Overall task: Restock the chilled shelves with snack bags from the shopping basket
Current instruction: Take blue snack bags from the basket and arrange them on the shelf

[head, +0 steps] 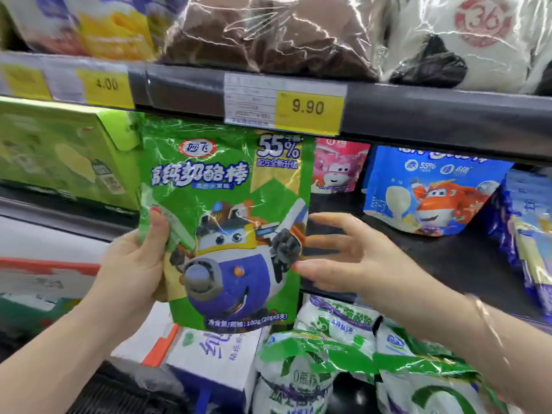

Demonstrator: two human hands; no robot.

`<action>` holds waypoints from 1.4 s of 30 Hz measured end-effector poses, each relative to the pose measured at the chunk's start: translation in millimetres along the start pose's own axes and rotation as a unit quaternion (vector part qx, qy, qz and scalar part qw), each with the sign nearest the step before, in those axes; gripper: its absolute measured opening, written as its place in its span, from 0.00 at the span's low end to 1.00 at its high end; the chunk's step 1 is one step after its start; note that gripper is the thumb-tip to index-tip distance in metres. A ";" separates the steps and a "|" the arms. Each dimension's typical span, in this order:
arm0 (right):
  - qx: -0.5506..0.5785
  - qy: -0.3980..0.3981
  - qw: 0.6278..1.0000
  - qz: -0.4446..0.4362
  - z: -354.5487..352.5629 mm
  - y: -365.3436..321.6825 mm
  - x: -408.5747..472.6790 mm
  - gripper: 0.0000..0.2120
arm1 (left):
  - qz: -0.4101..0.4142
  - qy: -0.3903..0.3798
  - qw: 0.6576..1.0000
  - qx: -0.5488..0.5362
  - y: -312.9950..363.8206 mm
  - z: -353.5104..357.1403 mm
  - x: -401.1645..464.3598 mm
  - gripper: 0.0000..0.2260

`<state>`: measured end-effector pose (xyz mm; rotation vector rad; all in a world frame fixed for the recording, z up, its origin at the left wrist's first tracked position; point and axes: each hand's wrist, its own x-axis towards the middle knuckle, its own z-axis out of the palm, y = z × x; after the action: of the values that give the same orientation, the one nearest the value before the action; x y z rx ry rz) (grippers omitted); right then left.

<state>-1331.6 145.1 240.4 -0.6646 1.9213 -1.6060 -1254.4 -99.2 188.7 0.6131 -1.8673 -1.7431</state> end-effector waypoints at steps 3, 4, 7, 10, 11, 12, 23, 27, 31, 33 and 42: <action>-0.039 0.050 0.997 -0.047 39.9 -2.0 33.7 0.30 | -0.010 -0.001 0.999 -0.033 17.7 5.6 -0.2 0.22; -0.043 0.079 0.994 -0.068 50.5 -4.7 41.6 0.29 | -0.016 0.006 0.999 -0.033 21.4 3.4 2.1 0.22; -0.088 0.116 0.981 -0.130 64.4 -11.6 64.0 0.24 | -0.008 0.019 1.000 -0.001 27.8 -8.0 15.7 0.22; -0.125 0.149 0.965 -0.177 74.7 -22.1 88.8 0.18 | 0.040 0.024 0.995 0.086 41.6 -26.4 38.8 0.19; -0.143 0.165 0.959 -0.183 79.1 -22.6 97.4 0.18 | 0.051 0.009 0.993 0.107 45.7 -32.1 46.5 0.17; -0.163 0.181 0.952 -0.185 83.1 -21.6 105.1 0.18 | 0.047 -0.017 0.992 0.117 49.1 -38.1 52.5 0.14; -0.210 0.291 0.908 -0.217 110.7 0.9 137.8 0.15 | 0.034 -0.034 0.970 0.240 43.5 -54.8 86.9 0.11; -0.200 0.262 0.927 -0.182 114.1 4.3 141.2 0.18 | 0.027 0.013 0.968 0.250 34.3 -60.3 90.1 0.06; -0.229 0.229 0.936 -0.135 112.3 12.6 139.3 0.32 | -0.020 0.041 0.975 0.217 30.7 -61.3 85.0 0.11; -0.244 0.230 0.936 -0.104 111.7 16.4 137.8 0.32 | -0.031 0.029 0.982 0.186 26.6 -59.2 77.9 0.19; -0.238 0.242 0.939 -0.047 117.0 13.4 153.7 0.32 | 0.015 -0.002 0.961 0.278 12.1 -26.0 63.1 0.46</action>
<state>-1364.4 -40.5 196.4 -0.5836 2.7297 -1.4592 -1286.1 -158.4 205.8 0.7740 -2.3680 -1.1860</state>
